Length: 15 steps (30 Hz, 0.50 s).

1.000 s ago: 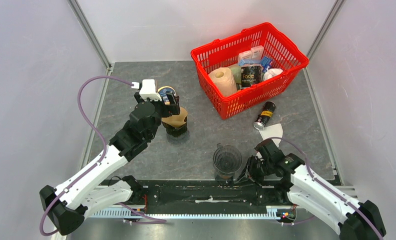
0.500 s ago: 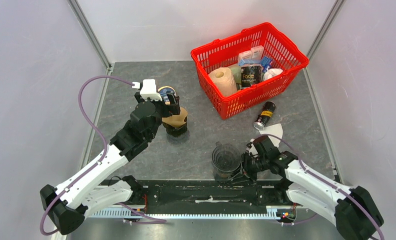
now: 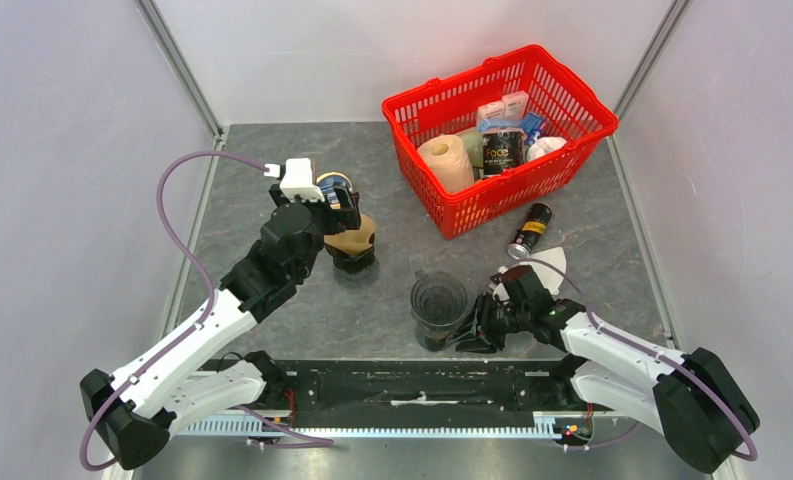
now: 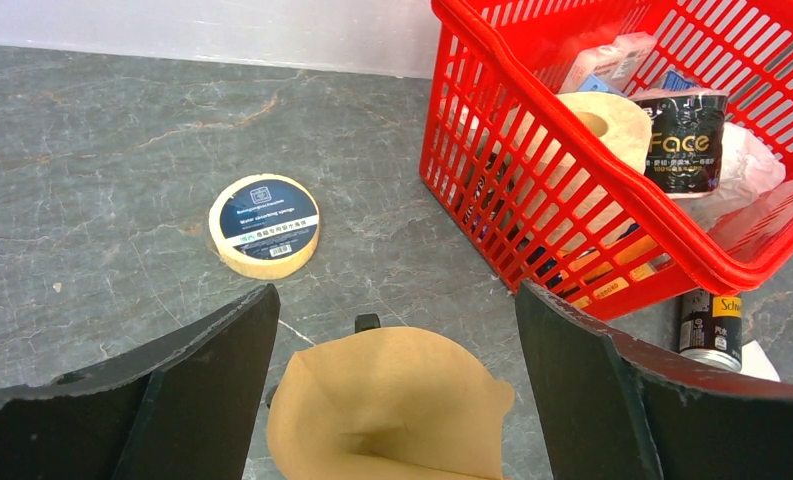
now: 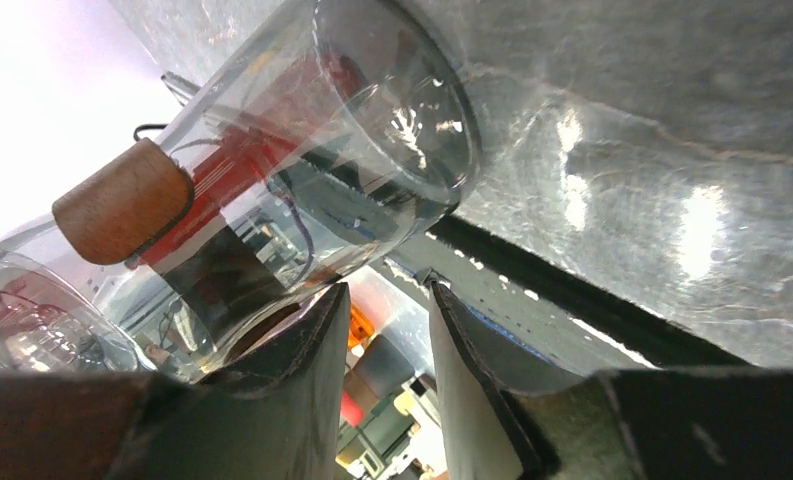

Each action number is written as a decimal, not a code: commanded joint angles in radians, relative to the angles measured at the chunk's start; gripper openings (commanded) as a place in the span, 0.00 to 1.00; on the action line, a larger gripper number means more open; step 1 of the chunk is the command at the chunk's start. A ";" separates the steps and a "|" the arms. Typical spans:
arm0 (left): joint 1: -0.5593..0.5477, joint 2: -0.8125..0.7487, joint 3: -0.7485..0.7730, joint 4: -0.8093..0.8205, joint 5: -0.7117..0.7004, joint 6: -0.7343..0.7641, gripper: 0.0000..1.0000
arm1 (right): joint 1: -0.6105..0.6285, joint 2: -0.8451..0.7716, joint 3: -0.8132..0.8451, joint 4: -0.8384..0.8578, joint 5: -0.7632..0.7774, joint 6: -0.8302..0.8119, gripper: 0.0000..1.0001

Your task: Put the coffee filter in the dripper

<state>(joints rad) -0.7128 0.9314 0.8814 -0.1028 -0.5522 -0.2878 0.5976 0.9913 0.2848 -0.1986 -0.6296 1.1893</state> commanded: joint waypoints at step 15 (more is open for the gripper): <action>0.007 -0.059 0.024 0.050 -0.108 0.017 0.94 | -0.265 -0.087 0.509 -0.930 0.846 -0.319 0.97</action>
<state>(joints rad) -0.7128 0.8761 0.8814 -0.0994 -0.5880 -0.2878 0.3710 0.8757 0.7097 -0.9089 -0.1097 0.9352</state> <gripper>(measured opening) 0.942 0.962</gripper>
